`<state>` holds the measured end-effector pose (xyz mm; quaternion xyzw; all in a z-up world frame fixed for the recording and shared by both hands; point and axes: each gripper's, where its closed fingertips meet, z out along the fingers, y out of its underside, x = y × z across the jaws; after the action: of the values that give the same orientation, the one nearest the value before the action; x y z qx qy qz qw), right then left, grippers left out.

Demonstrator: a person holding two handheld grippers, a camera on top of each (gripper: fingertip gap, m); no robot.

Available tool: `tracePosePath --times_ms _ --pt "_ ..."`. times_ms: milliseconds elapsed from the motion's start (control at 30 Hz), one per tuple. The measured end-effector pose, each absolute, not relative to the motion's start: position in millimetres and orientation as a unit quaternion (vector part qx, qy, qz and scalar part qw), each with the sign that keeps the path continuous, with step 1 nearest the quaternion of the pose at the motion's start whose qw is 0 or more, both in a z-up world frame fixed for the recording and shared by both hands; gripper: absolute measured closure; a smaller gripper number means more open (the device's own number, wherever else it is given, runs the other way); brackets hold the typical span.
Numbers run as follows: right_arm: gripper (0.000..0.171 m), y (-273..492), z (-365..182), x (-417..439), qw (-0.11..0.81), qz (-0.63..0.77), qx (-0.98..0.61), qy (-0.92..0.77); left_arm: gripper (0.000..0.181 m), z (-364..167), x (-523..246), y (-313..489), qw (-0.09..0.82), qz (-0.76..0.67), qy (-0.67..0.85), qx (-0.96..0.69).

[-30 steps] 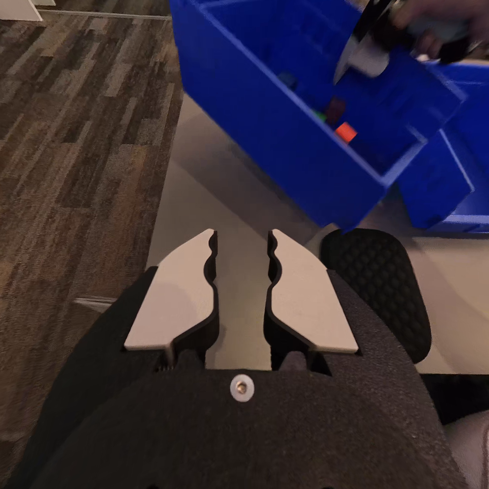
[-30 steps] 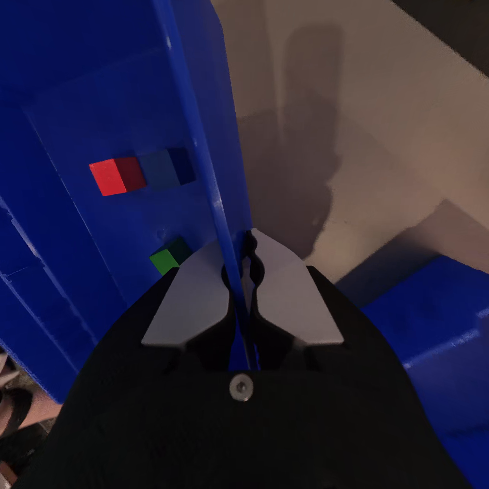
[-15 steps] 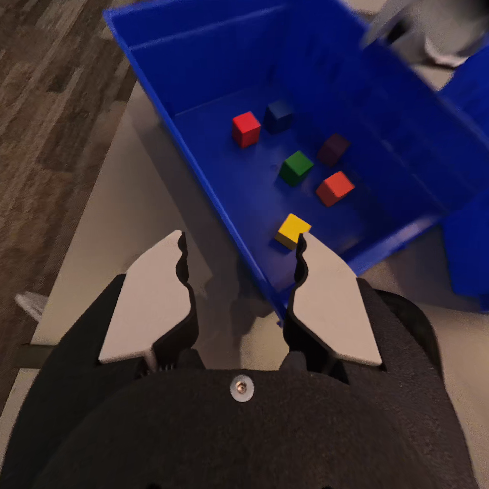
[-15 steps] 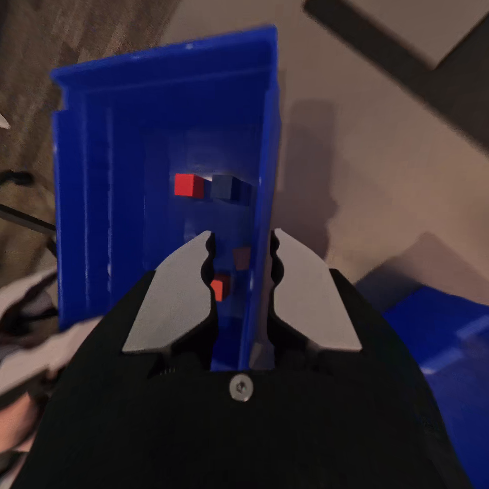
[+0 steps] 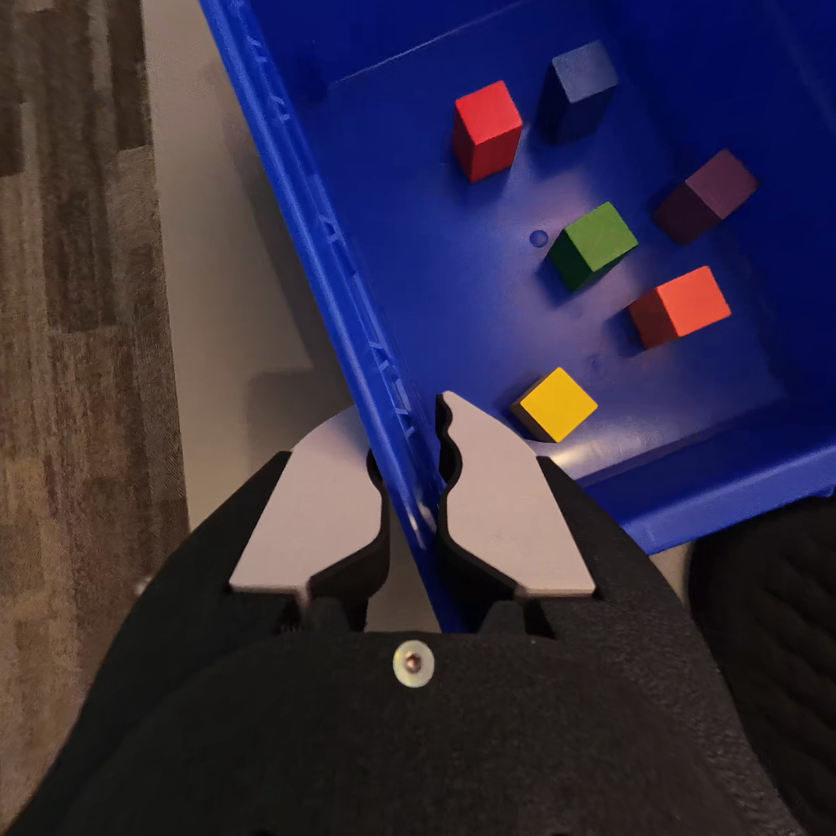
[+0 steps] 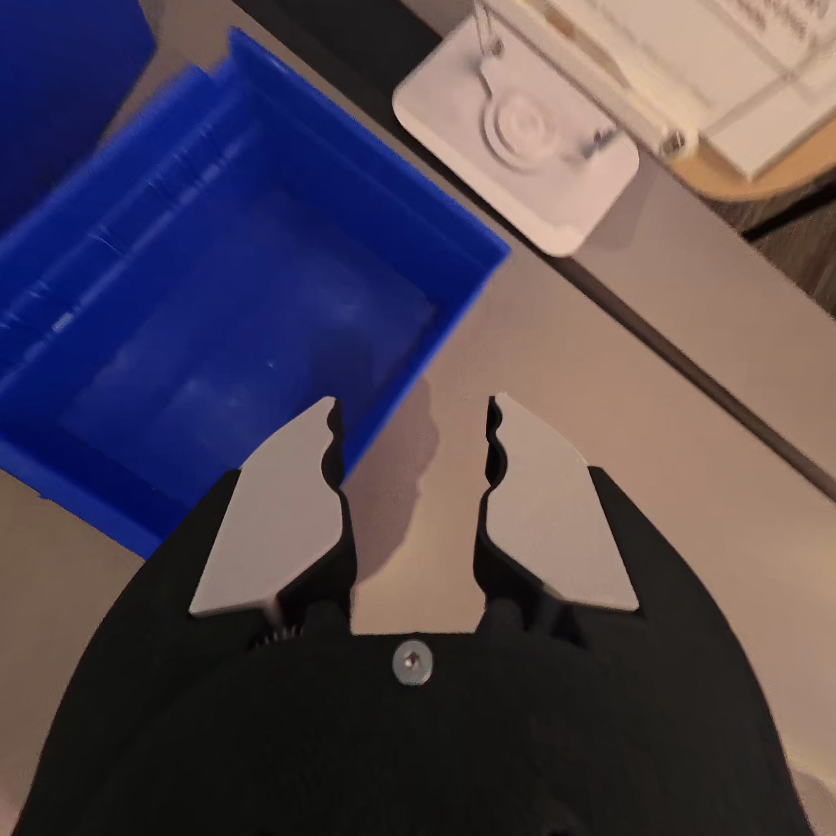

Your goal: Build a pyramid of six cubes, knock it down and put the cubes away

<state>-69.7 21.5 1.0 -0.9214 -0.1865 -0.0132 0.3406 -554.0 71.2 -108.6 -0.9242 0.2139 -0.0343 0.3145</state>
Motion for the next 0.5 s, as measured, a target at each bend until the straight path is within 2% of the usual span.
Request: tracePosePath --times_ms 200,400,500 --pt "0.109 0.1 -40.0 -37.9 0.299 0.024 -0.942 -0.148 0.167 -109.0 -542.0 86.1 0.300 -0.031 0.259 -0.918" --pt "0.104 6.1 -50.9 -54.8 0.292 0.058 -0.945 -0.135 0.164 -109.1 -528.4 84.8 0.302 -0.036 0.285 -0.909" --pt "0.101 9.2 -54.6 -56.8 0.279 0.030 -0.950 -0.138 0.160 -109.3 -520.9 81.8 0.302 -0.038 0.299 -0.904"
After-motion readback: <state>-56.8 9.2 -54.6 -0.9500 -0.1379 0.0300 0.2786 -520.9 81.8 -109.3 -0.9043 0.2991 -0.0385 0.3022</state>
